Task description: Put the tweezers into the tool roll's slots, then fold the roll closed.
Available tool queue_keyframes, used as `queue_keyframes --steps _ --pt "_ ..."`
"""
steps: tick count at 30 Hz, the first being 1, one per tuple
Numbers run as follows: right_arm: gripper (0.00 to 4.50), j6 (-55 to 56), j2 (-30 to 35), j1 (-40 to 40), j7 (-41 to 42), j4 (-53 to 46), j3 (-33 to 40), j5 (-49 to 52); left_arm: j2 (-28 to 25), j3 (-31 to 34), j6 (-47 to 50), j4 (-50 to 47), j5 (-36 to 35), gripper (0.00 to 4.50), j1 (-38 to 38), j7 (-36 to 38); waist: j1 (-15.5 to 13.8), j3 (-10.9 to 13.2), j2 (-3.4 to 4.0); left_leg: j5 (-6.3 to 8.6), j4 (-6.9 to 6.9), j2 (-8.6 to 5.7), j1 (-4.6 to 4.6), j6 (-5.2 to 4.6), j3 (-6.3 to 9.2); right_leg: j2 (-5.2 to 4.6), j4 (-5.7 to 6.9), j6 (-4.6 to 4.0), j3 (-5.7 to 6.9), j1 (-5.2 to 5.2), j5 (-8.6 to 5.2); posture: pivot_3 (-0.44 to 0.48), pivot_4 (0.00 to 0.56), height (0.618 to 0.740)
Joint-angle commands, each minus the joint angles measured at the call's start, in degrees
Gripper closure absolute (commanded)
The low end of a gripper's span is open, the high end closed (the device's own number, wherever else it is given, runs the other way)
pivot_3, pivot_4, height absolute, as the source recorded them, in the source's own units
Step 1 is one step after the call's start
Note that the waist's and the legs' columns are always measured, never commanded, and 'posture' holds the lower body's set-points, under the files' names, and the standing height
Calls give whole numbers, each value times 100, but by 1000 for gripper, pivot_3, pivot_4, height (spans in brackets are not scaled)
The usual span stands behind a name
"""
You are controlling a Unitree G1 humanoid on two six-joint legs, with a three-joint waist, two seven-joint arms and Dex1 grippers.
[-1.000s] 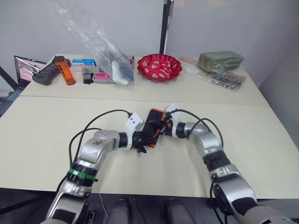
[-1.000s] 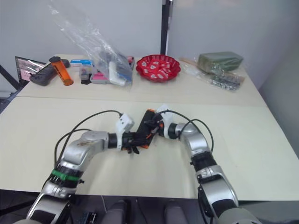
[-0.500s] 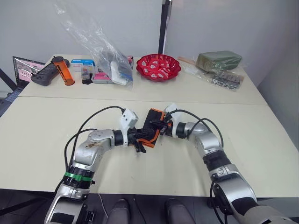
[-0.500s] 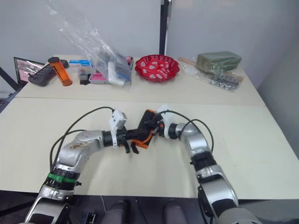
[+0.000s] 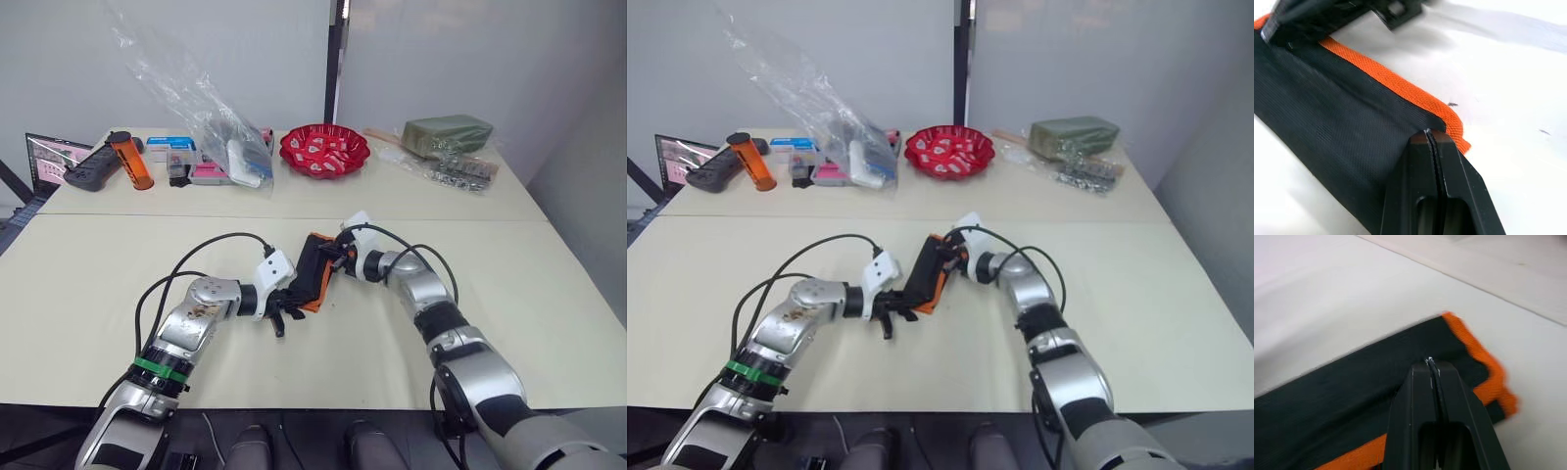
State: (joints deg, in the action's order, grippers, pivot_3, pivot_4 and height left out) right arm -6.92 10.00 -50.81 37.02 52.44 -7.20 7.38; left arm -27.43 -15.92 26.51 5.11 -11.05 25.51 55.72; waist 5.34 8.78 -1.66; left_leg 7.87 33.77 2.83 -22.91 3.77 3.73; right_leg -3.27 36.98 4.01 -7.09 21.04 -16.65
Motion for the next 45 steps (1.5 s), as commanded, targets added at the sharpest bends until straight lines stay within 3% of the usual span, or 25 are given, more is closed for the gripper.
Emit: queue_keyframes --steps 1,8,11,13,17,20,24,29,36,38,45 --pt "4500 237 -111 -334 -337 806 88 -268 -28 -332 469 331 114 4468 -397 91 23 -5 6 -2 -2 0 -1 -9 0 0 1 6 0 -1 0 0 150 740" --pt "4500 900 23 -652 73 654 496 -94 106 279 879 -215 -545 4468 -351 74 28 1 12 1 -2 -1 -37 -15 2 1 3 41 0 27 13 0 150 740" --pt "4500 469 139 -503 834 -222 599 268 110 717 1261 -740 -1070 4468 -403 32 25 23 21 2 -5 -1 -50 -15 3 1 3 42 0 40 13 0 150 740" --pt "4500 31 306 -229 1279 -934 597 462 55 1081 1352 -1019 -1255 4468 -378 -152 21 36 29 1 -4 -1 -120 -16 6 4 15 43 1 110 14 0 150 740" --pt "4500 -712 745 310 1669 -1903 626 656 -79 1894 1291 -1341 -1462 4468 -339 -624 -13 68 28 0 0 -2 -151 -16 26 5 18 21 16 131 29 0 150 740" --pt "4500 -1155 1115 621 1877 -2346 626 710 -538 2243 679 -1455 -1070 4468 -539 -795 -49 86 27 0 2 -4 -153 -15 26 4 13 26 18 132 26 0 150 740" --pt "4500 -1639 1479 895 2060 -2826 490 641 -1027 2991 398 -1533 -1270 4468 -1052 -707 -7 98 30 0 -3 -4 -150 -15 18 2 10 26 11 137 24 0 150 740" --pt "4500 -1640 1618 1004 2184 -3055 296 530 -1289 3779 523 -2050 -1905 3049 -1876 -444 8 117 17 1 -3 -1 -154 -14 16 2 10 38 12 143 15 0 150 740" --pt "4500 -1955 1604 1073 2349 -3356 694 1106 -1279 4465 703 -2646 -2508 704 -2608 -622 -68 126 9 1 5 -2 -167 -14 15 -2 8 38 13 149 16 0 150 740" --pt "3951 -1935 1759 1192 2495 -3520 823 1251 -1296 4598 710 -2677 -2531 73 -2751 -716 -121 126 9 1 5 -2 -167 -14 15 -2 8 37 13 150 16 0 150 740" --pt "1488 -552 2459 2168 2883 -4114 1143 1215 -1704 4509 220 -2282 -1595 0 -3093 -1075 -186 127 7 1 5 -2 -170 -13 6 -4 1 37 9 156 14 0 150 740"
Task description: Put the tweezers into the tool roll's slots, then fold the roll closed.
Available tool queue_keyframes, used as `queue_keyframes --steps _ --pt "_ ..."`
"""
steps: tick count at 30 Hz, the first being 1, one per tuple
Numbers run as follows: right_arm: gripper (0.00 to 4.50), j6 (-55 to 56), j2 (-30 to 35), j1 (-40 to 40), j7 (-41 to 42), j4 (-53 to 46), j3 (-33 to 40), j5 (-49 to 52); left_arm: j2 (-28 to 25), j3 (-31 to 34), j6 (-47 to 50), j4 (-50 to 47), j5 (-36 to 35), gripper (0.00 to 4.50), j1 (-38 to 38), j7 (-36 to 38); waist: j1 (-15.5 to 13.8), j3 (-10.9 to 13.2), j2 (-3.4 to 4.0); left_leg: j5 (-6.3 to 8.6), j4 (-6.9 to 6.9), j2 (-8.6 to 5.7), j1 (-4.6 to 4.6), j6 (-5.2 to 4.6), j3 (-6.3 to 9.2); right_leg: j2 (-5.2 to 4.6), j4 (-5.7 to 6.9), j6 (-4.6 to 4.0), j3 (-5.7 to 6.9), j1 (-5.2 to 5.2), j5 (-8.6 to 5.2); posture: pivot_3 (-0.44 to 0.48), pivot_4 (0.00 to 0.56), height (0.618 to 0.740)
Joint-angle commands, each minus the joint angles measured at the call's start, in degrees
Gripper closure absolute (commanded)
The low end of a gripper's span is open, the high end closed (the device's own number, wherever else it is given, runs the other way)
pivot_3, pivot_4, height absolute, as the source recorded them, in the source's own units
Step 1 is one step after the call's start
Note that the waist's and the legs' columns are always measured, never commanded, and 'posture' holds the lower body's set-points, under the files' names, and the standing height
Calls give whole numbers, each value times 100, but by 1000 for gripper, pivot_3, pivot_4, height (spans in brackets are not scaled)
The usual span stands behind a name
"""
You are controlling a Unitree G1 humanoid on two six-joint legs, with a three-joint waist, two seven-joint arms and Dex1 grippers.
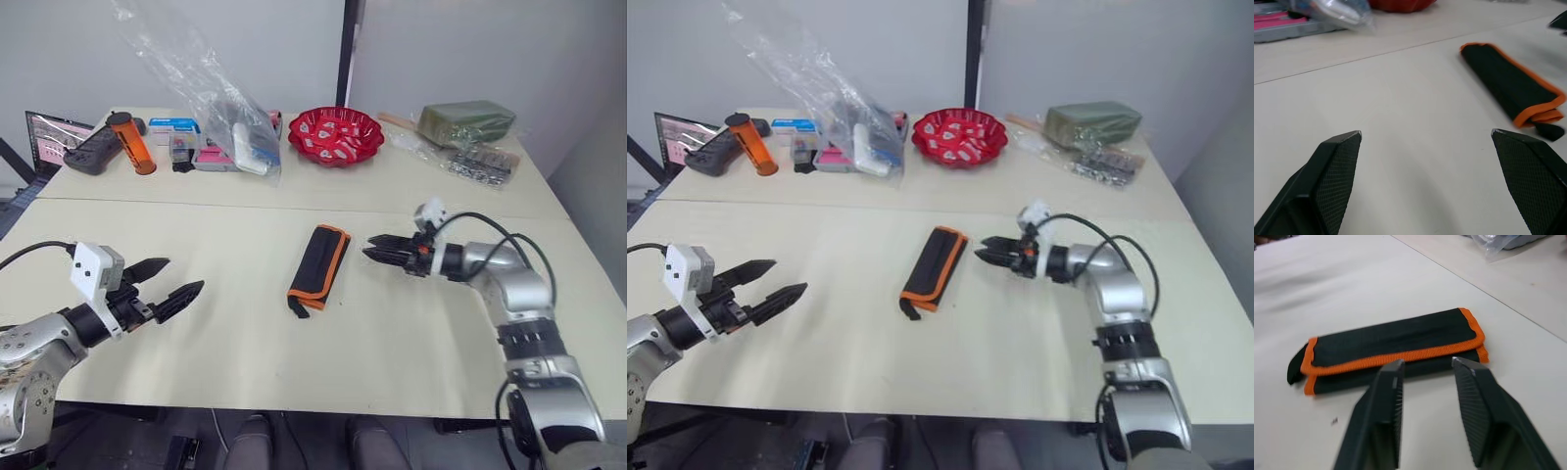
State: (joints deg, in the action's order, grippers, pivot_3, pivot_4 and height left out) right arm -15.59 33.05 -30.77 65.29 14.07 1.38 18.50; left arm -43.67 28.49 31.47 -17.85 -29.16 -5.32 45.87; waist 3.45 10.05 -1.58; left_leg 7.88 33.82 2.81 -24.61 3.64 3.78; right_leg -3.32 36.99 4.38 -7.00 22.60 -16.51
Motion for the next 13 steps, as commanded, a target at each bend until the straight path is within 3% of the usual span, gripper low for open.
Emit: queue_keyframes --steps 1,4,5,13 --pt "1247 409 209 303 22 -308 370 118 -114 62 -331 50 294 0 -23 -125 3 1 -1 0 0 1 0 0 -4 0 0 -3 -1 2 0 0 150 740" --pt "189 807 372 797 -2 -217 642 117 -123 40 -440 200 300 0 -53 19 0 1 -3 0 0 2 0 0 -5 0 0 -4 -1 4 2 0 150 740" --pt "48 928 432 1003 -7 -158 763 137 -120 -18 -601 314 405 0 -115 75 -6 1 -3 0 0 2 0 0 -6 0 0 -4 -2 3 2 0 150 740" --pt "48 1097 442 1611 -509 -187 1267 250 -45 -144 -1100 725 490 0 -203 260 47 2 -4 -1 3 6 4 0 -23 -2 2 -18 -10 9 6 0 150 740"
